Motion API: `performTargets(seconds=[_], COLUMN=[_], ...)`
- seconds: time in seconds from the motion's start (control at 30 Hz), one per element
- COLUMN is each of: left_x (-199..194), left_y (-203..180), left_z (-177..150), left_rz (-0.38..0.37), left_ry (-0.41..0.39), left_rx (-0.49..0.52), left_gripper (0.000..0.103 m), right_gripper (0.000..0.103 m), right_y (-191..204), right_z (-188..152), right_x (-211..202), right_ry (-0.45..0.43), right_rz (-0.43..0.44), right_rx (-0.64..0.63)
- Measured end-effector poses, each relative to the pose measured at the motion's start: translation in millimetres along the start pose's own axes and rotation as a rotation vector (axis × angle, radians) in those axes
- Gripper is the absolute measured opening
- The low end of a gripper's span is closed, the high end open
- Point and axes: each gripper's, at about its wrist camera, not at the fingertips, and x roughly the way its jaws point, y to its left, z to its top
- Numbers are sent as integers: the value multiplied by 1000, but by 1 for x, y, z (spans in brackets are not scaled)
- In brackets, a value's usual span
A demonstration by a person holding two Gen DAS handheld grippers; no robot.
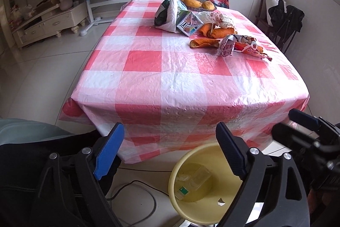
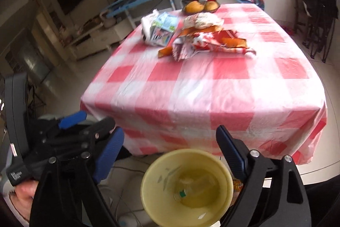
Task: Collect trash
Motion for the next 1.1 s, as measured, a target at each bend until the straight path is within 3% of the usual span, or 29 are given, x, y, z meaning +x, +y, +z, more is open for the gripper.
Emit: performTargets(seconds=[0.67, 1.1], left_x=[1, 3], left_y=[-4, -4], left_z=[3, 1], left_rz=[-9, 8], left_ry=[-5, -4], left_rx=[-6, 1], left_gripper=[87, 88], right_gripper=[90, 90], right_y=[1, 4], right_z=[3, 8], right_x=[-13, -12], right_ry=[-121, -135], right_rz=[-57, -46], right_rx=[12, 8])
